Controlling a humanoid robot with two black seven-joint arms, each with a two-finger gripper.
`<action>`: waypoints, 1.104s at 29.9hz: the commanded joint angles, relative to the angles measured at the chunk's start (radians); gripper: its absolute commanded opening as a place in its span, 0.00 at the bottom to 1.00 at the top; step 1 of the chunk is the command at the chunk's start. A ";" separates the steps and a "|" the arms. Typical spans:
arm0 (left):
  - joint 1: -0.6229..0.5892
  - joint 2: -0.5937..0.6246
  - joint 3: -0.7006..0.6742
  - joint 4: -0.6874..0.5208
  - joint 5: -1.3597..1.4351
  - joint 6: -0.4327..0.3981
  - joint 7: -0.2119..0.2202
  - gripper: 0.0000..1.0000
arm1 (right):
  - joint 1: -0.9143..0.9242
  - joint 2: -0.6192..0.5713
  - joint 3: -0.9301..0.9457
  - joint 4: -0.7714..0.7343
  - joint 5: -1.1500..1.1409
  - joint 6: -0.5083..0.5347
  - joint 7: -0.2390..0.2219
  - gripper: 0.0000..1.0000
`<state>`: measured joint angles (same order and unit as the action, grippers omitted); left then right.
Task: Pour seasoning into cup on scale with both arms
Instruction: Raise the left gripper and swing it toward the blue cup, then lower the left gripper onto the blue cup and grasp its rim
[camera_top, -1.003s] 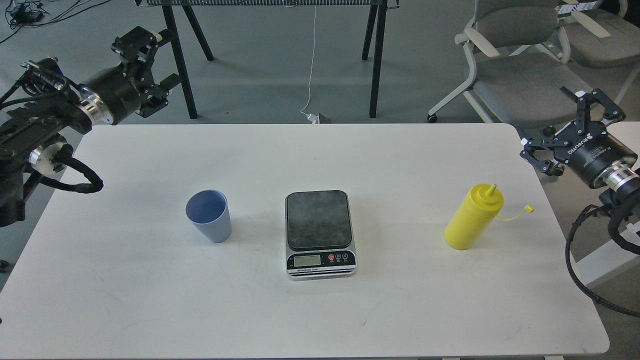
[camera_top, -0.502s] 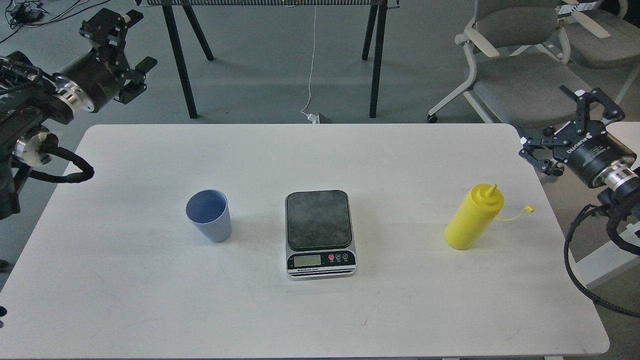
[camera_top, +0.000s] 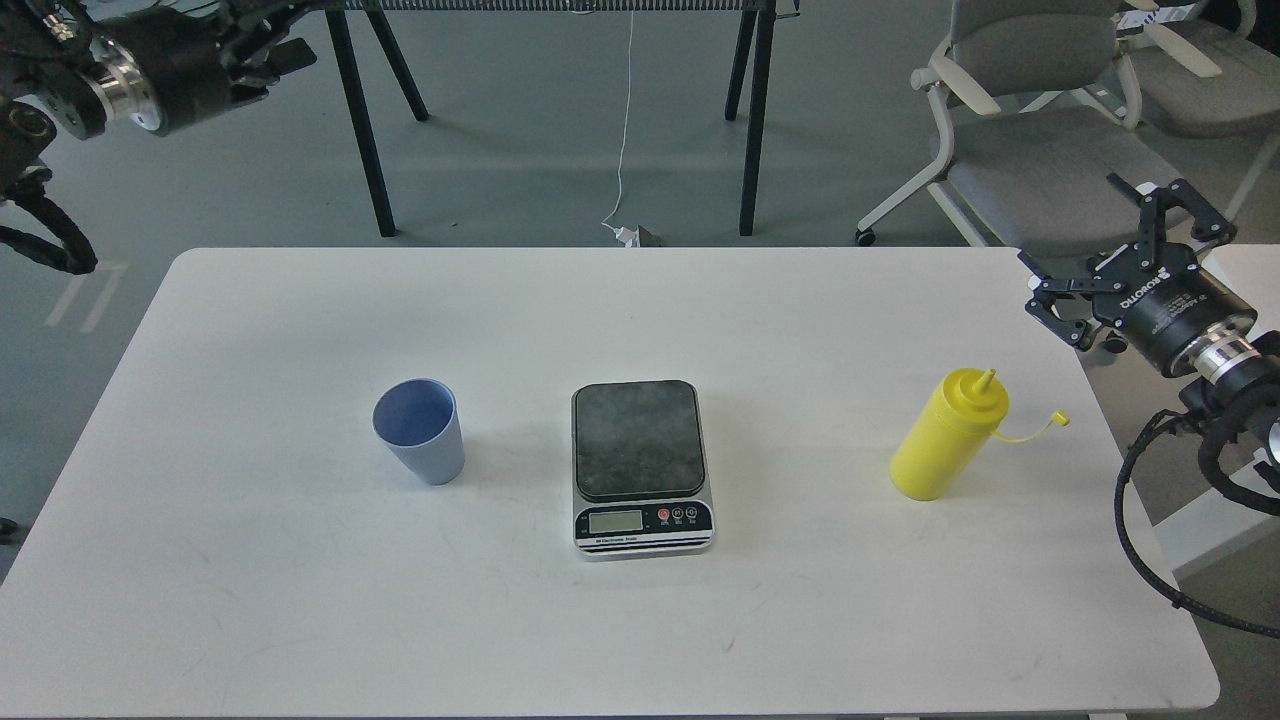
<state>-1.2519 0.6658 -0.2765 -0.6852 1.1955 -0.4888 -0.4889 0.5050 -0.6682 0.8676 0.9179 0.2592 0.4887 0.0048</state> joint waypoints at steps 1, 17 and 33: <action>-0.004 0.058 0.002 -0.239 0.397 0.000 0.000 1.00 | -0.003 -0.001 -0.004 -0.001 0.000 0.000 0.000 0.99; -0.012 0.063 0.227 -0.458 0.986 0.000 0.000 1.00 | -0.019 -0.001 -0.009 0.001 0.000 0.000 0.000 0.99; 0.000 -0.011 0.284 -0.372 0.986 0.000 0.000 1.00 | -0.020 0.004 -0.007 0.004 0.000 0.000 0.000 0.99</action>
<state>-1.2530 0.6777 0.0041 -1.0849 2.1817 -0.4886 -0.4886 0.4848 -0.6643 0.8577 0.9228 0.2592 0.4887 0.0046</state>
